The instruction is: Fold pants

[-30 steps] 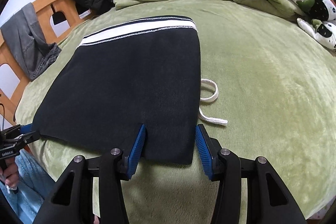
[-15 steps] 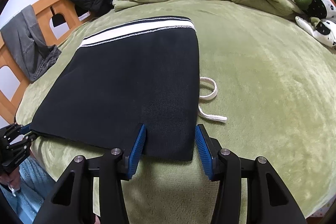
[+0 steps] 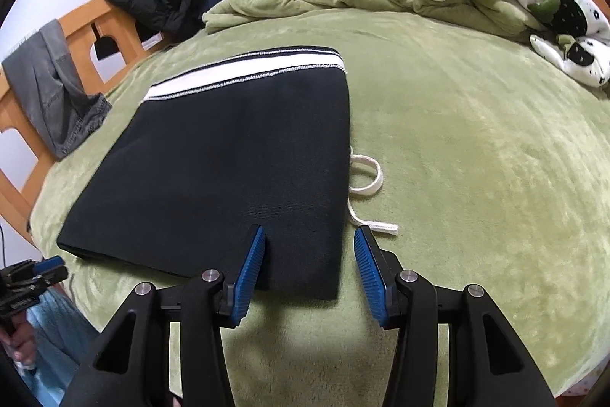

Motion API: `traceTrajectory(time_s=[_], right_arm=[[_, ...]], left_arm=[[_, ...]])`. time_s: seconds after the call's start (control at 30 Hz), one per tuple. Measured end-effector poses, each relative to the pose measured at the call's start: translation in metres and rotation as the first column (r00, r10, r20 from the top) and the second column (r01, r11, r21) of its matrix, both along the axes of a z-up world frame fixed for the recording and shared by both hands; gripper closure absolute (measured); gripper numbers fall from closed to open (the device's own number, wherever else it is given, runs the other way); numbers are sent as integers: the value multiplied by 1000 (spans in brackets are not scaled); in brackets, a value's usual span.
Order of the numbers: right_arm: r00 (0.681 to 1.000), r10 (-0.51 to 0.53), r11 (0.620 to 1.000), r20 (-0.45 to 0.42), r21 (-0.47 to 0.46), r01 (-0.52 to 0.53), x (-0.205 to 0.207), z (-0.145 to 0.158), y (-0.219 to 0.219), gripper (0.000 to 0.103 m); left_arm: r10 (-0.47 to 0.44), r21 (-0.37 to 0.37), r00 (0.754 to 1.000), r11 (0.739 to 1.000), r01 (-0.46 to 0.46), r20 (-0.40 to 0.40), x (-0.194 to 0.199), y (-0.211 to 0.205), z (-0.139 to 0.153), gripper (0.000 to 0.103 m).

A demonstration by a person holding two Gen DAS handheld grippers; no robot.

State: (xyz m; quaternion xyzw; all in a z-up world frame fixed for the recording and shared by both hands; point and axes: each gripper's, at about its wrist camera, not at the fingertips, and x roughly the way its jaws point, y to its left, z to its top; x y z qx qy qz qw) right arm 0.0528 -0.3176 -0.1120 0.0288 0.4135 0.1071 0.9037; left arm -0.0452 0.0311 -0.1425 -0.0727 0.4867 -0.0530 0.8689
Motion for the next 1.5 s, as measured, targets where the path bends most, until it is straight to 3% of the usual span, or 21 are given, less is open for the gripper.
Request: traceTrajectory(time_s=[0.1, 0.2, 0.27, 0.37, 0.53, 0.63, 0.73, 0.8, 0.9, 1.03, 1.17, 1.27, 1.33, 1.5], right_arm=[[1000, 10, 1000, 10, -24, -10, 0, -4, 5, 55], [1000, -2, 1000, 20, -6, 2, -4, -3, 1, 55], [1000, -9, 999, 26, 49, 8, -7, 1, -3, 55], [998, -4, 997, 70, 73, -1, -7, 14, -1, 55], [991, 10, 996, 132, 84, -21, 5, 20, 13, 55], [998, 11, 999, 69, 45, -14, 12, -5, 25, 54], [993, 64, 994, 100, -95, -54, -3, -5, 45, 54], [987, 132, 985, 89, -120, -121, -7, 1, 51, 54], [974, 171, 981, 148, -118, -154, -5, 20, 53, 54], [973, 155, 984, 169, -111, -137, 36, 45, 58, 53], [971, 137, 976, 194, -196, -98, 87, 54, 71, 53], [982, 96, 984, 161, -167, -68, 124, 41, 67, 53], [994, 65, 987, 93, -152, -50, 146, 16, 65, 52], [987, 49, 985, 151, -168, -23, 144, 7, 67, 50]], left_arm=[[-23, 54, 1000, 998, 23, 1, 0, -6, 16, 68], [-86, 102, 994, 992, 79, 66, 5, -14, 40, 67], [-106, 80, 987, 992, 96, 123, 13, -17, 47, 60], [-119, 67, 977, 992, 108, 176, 34, -26, 44, 60], [-87, 25, 982, 996, 84, 167, 68, -41, 23, 58], [-111, 65, 978, 993, 101, 174, 66, -50, 10, 53], [-159, 122, 971, 983, 138, 178, 58, -56, 14, 51], [-165, 99, 972, 984, 150, 168, 66, -53, 22, 51], [-140, 70, 968, 989, 128, 209, 96, -49, 44, 51], [-117, 46, 962, 993, 108, 245, 149, -60, 70, 51], [-97, 77, 962, 994, 80, 255, 199, -80, 74, 51], [-96, 157, 965, 986, 58, 245, 223, -95, 56, 50], [-66, 198, 984, 980, 32, 168, 236, -99, 32, 46], [-88, 178, 980, 982, 56, 177, 232, -100, 31, 36]])
